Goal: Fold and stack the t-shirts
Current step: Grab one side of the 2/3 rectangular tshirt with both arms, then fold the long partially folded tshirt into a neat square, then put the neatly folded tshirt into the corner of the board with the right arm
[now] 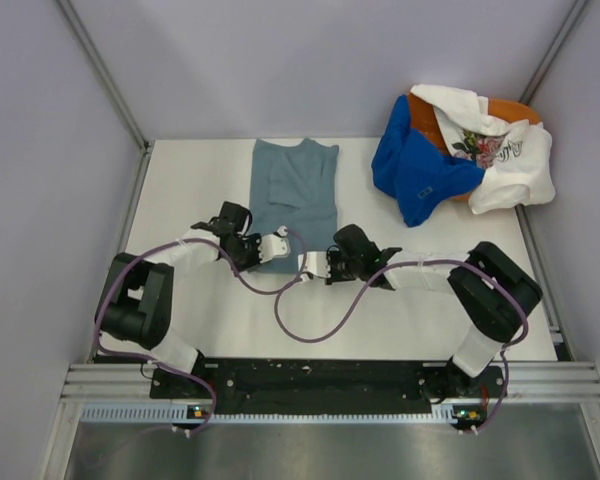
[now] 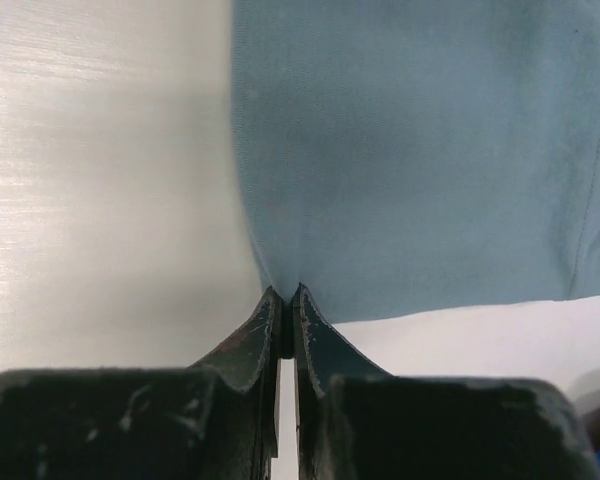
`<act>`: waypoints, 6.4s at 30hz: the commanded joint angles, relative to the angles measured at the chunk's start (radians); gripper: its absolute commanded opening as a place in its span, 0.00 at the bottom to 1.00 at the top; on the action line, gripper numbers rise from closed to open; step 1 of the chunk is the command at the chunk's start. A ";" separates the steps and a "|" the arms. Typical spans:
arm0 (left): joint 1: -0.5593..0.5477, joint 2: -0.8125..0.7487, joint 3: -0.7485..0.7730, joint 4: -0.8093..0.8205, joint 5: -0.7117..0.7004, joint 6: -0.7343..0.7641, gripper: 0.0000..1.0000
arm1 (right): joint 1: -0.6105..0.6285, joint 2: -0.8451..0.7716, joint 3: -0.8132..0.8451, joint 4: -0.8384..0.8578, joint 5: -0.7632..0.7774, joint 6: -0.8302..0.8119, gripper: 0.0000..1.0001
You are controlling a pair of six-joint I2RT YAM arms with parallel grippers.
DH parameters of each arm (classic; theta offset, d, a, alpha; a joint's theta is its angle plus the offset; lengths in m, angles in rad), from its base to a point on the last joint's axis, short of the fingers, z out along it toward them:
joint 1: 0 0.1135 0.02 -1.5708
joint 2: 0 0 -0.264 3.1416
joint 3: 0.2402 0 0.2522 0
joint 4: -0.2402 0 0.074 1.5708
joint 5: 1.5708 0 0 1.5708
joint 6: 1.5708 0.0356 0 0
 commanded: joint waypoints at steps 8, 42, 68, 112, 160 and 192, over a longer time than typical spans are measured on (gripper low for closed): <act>-0.018 -0.289 -0.051 -0.249 -0.017 -0.144 0.00 | 0.154 -0.271 -0.040 -0.185 0.004 0.184 0.00; -0.006 -0.142 0.478 -0.065 -0.193 -0.406 0.00 | -0.311 -0.178 0.276 -0.204 -0.252 0.595 0.00; 0.011 0.606 0.989 -0.030 -0.477 -0.538 0.15 | -0.423 0.396 0.739 -0.163 -0.071 0.769 0.19; 0.126 0.304 0.592 0.050 -0.122 -1.071 0.61 | -0.346 0.161 0.503 -0.296 -0.070 1.226 0.40; 0.169 0.480 0.648 -0.050 -0.017 -1.078 0.04 | -0.420 0.471 0.568 -0.046 -0.353 1.579 0.34; 0.299 -0.026 0.385 -0.013 0.103 -0.987 0.92 | -0.338 0.023 0.330 -0.882 0.237 0.829 0.00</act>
